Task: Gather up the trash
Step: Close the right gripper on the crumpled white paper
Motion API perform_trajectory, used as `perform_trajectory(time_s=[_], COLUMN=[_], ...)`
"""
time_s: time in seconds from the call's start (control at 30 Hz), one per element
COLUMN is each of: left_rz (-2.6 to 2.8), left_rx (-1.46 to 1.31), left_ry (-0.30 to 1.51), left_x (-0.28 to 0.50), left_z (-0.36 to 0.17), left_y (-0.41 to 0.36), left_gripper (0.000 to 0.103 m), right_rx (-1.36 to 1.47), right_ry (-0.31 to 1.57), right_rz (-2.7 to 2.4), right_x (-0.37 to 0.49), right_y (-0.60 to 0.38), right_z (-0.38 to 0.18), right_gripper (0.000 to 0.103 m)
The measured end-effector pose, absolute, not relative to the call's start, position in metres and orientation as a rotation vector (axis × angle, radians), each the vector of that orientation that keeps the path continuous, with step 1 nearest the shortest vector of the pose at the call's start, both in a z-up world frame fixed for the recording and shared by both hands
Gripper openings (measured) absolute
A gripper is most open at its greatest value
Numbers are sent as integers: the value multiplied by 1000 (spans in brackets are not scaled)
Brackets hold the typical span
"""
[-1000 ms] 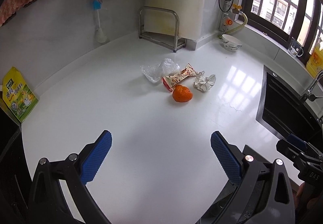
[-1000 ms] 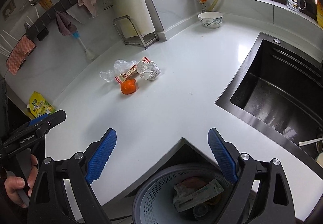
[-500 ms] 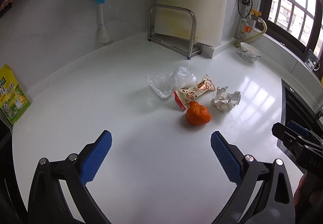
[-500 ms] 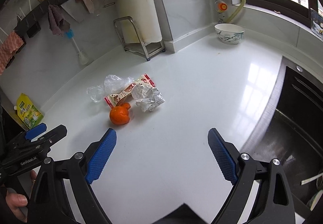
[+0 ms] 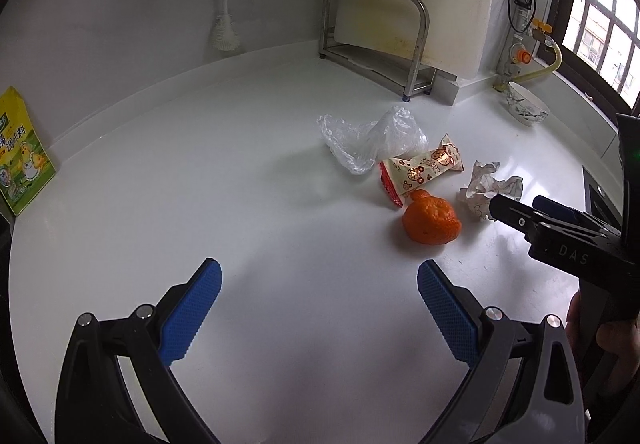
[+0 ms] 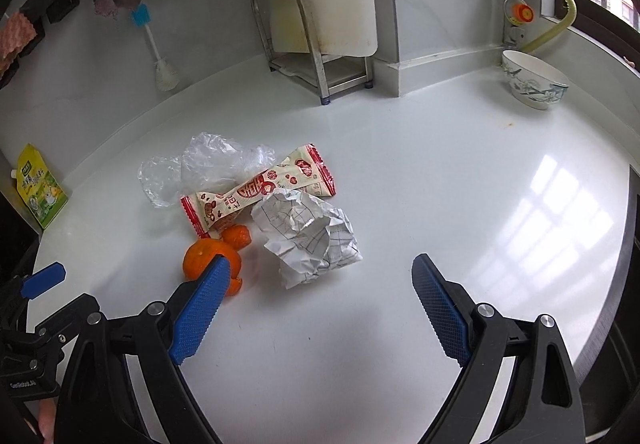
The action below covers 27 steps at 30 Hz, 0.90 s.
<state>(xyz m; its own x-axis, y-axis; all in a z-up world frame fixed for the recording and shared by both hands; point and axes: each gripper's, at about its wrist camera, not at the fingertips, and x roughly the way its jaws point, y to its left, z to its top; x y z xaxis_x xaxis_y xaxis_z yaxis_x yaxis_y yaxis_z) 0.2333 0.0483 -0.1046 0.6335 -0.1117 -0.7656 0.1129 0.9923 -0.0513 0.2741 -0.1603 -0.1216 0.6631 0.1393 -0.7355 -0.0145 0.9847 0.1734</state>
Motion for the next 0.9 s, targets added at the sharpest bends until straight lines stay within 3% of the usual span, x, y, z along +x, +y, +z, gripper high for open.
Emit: perform_trajectory(time_s=[0.57,0.73,0.9], left_rz=[-144,-159,-166], left_rx=[-22,-31,-35], left_ry=[890,908,912], left_x=[245,248,254], left_z=[-116,-120,-123], left_y=[30,25,17], left_gripper=[97,97,97], right_rx=[117,122,136], right_ry=[863,875,848], right_rz=[83,113,111], right_x=[304,305,297], right_y=[-158,-159,-166], right_z=[-142,-144,-139], right_gripper=[86,54,49])
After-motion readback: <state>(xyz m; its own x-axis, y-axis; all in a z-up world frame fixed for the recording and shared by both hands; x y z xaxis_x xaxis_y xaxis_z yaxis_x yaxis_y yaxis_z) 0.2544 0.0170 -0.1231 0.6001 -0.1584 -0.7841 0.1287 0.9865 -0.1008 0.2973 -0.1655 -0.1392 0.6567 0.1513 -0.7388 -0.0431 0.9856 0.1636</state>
